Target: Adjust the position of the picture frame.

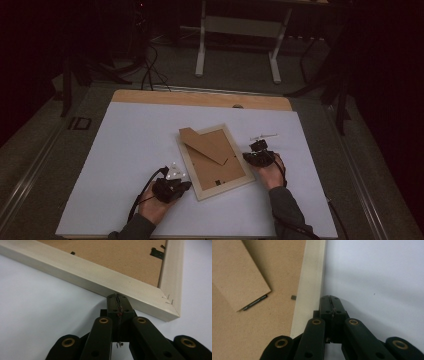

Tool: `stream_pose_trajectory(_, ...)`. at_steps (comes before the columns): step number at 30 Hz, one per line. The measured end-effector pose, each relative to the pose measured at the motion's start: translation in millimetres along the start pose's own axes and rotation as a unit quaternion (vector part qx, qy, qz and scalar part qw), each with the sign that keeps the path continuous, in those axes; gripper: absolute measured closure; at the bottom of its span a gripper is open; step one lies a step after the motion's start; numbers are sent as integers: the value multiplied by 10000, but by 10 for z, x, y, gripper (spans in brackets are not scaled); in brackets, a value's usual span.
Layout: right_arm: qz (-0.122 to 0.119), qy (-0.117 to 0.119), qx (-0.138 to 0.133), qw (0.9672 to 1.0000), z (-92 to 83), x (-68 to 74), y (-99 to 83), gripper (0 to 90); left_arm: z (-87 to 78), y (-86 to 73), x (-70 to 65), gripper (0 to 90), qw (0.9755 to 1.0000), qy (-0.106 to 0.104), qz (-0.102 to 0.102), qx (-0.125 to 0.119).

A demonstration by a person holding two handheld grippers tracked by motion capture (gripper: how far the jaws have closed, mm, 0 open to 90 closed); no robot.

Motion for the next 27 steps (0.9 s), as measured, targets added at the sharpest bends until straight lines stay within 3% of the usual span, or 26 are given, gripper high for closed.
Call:
stream_pose_trajectory(7, -30, -34, -4, 10000, 49, -42, 58, 900, 70, 10, -112, 900, 10000, -72, 15, -41)
stream_pose_trajectory(11, -78, -161, -17, 9998, 73, -51, 93, 900, 109, 22, -168, 900, 9998, -177, -13, -26)
stream_pose_trajectory(21, 28, -315, 28, 9995, 131, -58, 172, 900, 185, 39, -281, 900, 9998, -182, 105, -31)
stream_pose_trajectory(27, -88, -498, 37, 9987, 176, -32, 242, 900, 230, 46, -349, 900, 9994, -311, 124, -42)
Point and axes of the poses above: each handheld gripper's, and its own axes: z roughly forward along the jaws, y roughly out of its top, x roughly to its left, the point moved 8 cm from there along z, roughly forward along the jaws, and after that the axes turned 15 degrees about -y, right-handed, at the moved point
